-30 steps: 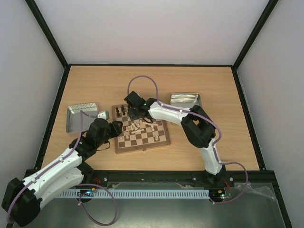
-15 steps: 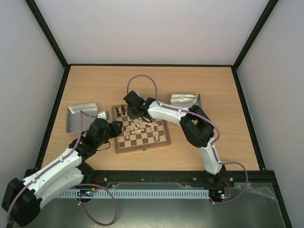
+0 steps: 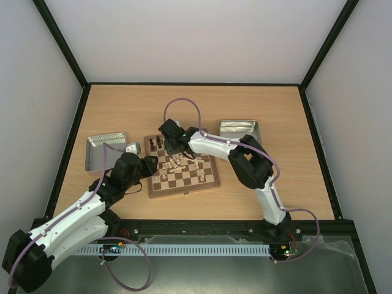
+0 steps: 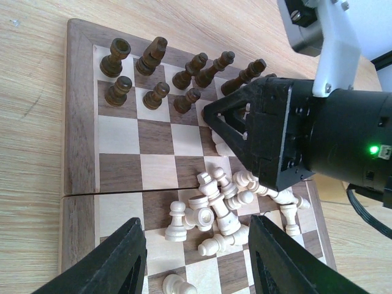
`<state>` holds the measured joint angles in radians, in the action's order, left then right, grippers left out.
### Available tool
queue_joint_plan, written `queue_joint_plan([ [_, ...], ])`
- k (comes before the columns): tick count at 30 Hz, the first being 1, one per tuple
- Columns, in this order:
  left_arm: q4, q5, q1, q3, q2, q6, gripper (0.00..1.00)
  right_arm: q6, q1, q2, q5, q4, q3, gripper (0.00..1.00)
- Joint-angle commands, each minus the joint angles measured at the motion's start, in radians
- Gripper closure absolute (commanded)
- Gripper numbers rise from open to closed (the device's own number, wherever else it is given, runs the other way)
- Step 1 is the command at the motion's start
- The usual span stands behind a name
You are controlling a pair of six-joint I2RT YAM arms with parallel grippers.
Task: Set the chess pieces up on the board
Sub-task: Adjust the chess piece on the chessboard.
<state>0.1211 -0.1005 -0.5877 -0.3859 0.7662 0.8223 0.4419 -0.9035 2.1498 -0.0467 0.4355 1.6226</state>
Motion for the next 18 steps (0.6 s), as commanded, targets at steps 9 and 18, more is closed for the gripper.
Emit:
queue_joint_plan([
  [9, 0.003, -0.001, 0.008, 0.015, -0.014, -0.003, 0.52, -0.006, 0.003, 0.027, -0.009, 0.009, 0.025, 0.98],
  [18, 0.005, -0.001, 0.011, 0.018, -0.021, -0.003, 0.52, -0.049, 0.021, 0.016, 0.077, 0.12, 0.049, 0.98],
])
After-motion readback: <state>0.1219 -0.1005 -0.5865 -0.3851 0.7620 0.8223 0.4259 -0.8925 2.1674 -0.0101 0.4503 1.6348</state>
